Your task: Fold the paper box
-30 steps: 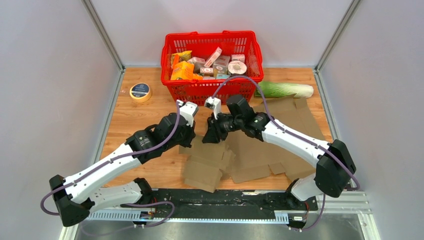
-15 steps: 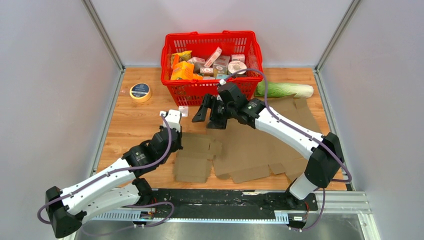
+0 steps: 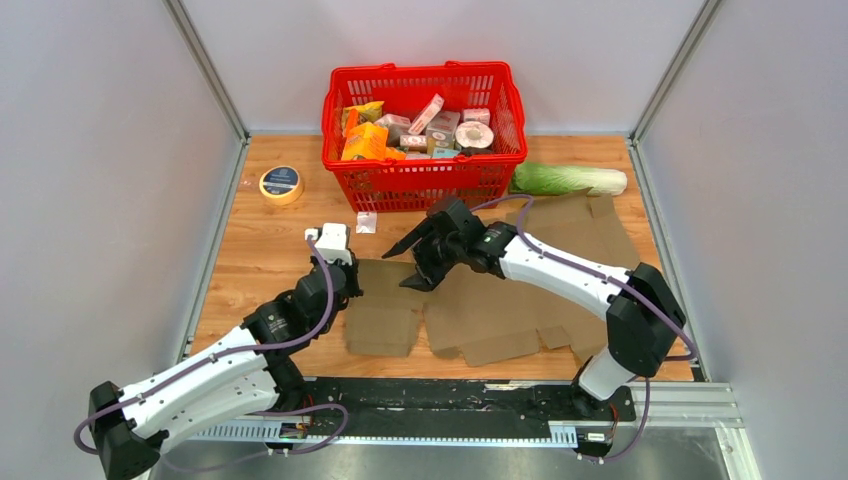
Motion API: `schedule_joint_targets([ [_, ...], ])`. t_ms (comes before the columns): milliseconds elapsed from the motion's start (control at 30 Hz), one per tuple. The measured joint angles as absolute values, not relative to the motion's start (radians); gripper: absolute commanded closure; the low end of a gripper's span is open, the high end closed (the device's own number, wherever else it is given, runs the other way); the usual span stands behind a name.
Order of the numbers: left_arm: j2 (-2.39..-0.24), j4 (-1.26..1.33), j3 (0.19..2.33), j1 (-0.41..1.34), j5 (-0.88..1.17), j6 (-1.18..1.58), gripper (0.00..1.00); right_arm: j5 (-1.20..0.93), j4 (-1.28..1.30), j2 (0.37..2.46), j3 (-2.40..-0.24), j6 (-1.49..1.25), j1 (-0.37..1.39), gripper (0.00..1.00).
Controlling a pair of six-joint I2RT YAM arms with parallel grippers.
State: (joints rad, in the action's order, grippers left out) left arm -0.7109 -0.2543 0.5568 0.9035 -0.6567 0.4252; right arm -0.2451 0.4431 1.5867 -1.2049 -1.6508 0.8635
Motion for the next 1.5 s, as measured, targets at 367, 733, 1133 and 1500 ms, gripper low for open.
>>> schedule_joint_targets([
  [367, -0.696, -0.221, 0.53, 0.904, -0.668, 0.432, 1.0, -0.224, 0.492, 1.694, -1.303, -1.821, 0.874, 0.46],
  [733, -0.677, -0.211, 0.516, 0.904, -0.69, 0.419, 1.0, -0.184, 0.595, 1.8, -1.472, -1.852, 0.879, 0.5],
  [1133, -0.664, -0.187, 0.502, 0.904, -0.701, 0.394, 1.0, -0.164, 0.658, 1.847, -1.522, -1.863, 0.89, 0.72],
  [1500, -0.653, -0.178, 0.477, 0.904, -0.708, 0.395, 1.0, -0.157, 0.653, 1.859, -1.527, -1.861, 0.899, 0.63],
])
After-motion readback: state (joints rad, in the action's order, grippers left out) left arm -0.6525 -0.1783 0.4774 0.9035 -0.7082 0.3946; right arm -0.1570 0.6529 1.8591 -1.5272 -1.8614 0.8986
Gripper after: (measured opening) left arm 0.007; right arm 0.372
